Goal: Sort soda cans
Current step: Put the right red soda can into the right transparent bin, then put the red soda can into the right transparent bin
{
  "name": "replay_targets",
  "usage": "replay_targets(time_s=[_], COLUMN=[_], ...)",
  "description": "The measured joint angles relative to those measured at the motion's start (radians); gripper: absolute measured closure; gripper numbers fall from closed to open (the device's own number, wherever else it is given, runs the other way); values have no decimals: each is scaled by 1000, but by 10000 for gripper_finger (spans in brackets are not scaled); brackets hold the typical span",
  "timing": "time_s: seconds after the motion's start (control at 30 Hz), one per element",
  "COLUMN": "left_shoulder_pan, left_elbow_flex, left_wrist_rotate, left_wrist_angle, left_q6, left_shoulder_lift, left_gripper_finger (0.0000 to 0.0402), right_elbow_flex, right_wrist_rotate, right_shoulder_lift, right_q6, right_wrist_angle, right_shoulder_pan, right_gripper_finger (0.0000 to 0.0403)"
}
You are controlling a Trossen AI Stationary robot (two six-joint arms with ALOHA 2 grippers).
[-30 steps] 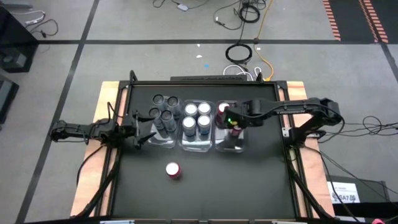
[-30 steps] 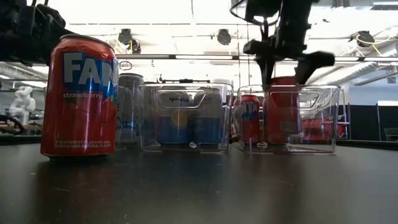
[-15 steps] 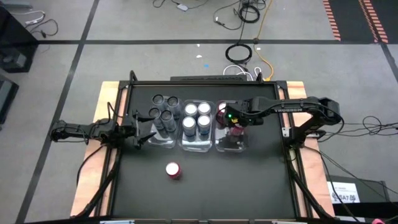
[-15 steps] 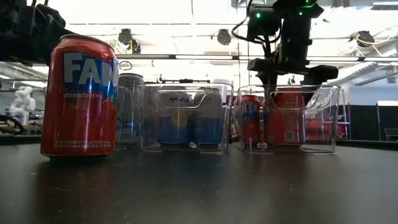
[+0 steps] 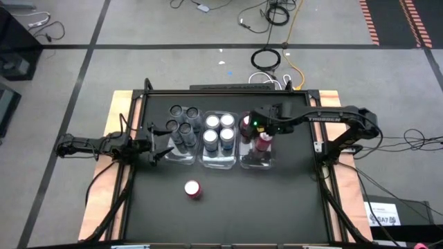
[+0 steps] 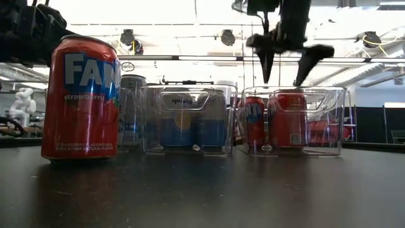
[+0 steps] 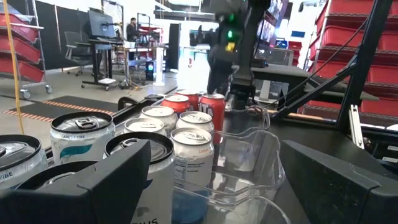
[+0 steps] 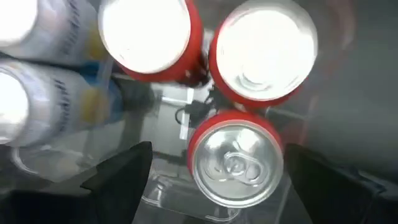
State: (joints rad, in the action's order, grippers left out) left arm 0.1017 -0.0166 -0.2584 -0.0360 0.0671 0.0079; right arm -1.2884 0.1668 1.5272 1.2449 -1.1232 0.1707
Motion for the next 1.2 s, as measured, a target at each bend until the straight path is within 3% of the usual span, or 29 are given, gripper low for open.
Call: replay_targets(time_s=[0.17, 0.27, 0.53, 0.7, 0.8, 1.0, 1.2], left_shoulder_pan=[0, 0, 0, 0, 0, 0, 0], left_elbow_flex=[0, 0, 0, 0, 0, 0, 0], left_wrist_rotate=[0, 0, 0, 0, 0, 0, 0], left_wrist_angle=[0, 0, 0, 0, 0, 0, 0], left_q6=[0, 0, 0, 0, 0, 0, 0], left_shoulder_lift=[0, 0, 0, 0, 0, 0, 0], left_gripper_finger=[36, 36, 36, 36, 36, 36, 36], right_elbow_flex=[-176, -263, -323, -323, -374, -702, -1070], right_wrist_rotate=[76, 99, 199, 223, 221, 212, 198], right_shoulder_lift=[-1, -2, 33, 114, 196, 424, 656], right_q6=[7, 34, 137, 198, 260, 358, 306], right_wrist_angle=[-197, -221, 32, 264, 284, 24, -27], right_shoulder_pan=[-18, -60, -290, -416, -464, -502, -501], right_gripper_finger=[44, 44, 44, 44, 44, 51, 54])
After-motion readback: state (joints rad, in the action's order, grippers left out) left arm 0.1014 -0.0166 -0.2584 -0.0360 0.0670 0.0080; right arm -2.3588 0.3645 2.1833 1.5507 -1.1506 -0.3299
